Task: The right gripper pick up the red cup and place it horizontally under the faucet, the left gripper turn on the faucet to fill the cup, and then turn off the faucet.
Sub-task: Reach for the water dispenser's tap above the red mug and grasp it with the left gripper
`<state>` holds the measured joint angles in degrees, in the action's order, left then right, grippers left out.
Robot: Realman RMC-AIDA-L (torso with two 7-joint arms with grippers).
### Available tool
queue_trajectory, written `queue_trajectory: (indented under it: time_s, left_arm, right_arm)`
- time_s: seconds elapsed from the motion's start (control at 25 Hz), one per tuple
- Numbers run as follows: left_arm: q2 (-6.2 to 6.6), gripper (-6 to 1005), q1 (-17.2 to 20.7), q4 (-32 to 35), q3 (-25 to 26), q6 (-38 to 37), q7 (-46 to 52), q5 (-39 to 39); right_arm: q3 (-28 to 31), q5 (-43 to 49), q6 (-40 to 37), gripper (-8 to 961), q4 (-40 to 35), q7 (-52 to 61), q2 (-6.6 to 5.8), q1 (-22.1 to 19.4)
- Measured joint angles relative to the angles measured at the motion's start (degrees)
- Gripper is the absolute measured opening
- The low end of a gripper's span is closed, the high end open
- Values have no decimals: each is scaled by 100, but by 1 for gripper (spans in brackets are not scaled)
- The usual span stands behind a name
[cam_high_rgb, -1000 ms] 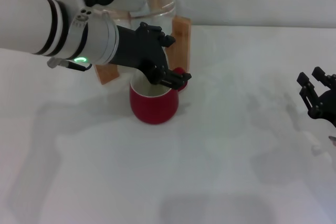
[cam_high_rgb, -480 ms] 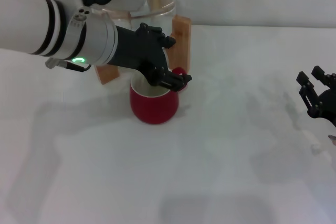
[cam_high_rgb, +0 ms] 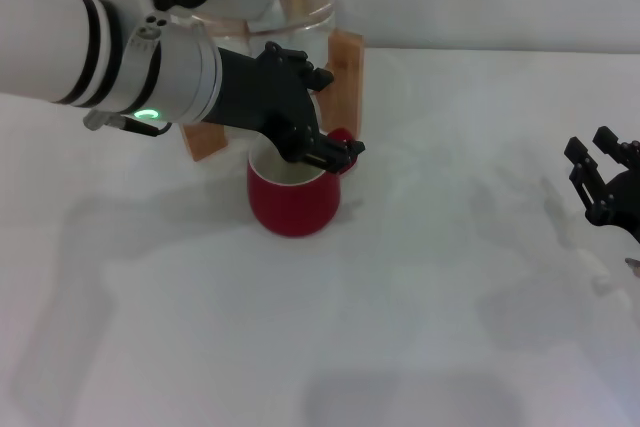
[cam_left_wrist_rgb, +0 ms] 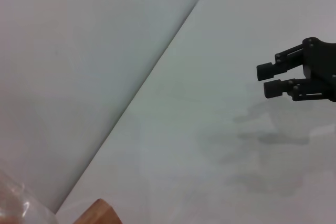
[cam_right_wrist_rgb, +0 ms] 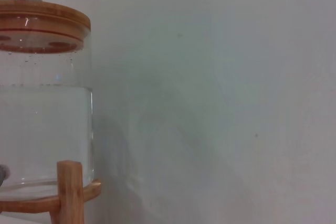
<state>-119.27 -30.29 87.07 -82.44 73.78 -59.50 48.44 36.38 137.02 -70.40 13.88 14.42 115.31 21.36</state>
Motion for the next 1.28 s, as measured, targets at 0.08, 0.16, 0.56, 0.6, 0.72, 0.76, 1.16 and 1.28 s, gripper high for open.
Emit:
queue_trajectory:
  time_s: [0.08, 0.16, 0.56, 0.6, 0.72, 0.76, 1.16, 1.28]
  left_arm:
    - [0, 875, 6, 15, 1, -25, -6, 1]
    - [0, 875, 6, 21, 1, -69, -29, 3]
    - [2, 875, -92, -261, -10, -363, -216, 16]
    - [1, 875, -112, -301, -19, -363, -218, 17]
    - [0, 875, -139, -362, -32, -358, -218, 17]
    - [0, 875, -139, -364, -35, -350, -213, 17]
    - [0, 875, -82, -302, -31, -274, -156, -1]
    - [0, 875, -74, -294, -11, -244, -152, 4]
  right_arm:
    - [1, 0, 0, 331, 0, 0, 0, 0]
    - [1, 0, 0, 331, 0, 0, 0, 0]
    - [1, 0, -39, 331, 0, 0, 0, -36]
    - [1, 0, -46, 331, 0, 0, 0, -40]
    - [1, 0, -51, 331, 0, 0, 0, -52]
    - [1, 0, -52, 331, 0, 0, 0, -53]
    - [1, 0, -53, 331, 1, 0, 0, -53]
    - [1, 0, -53, 331, 1, 0, 0, -53]
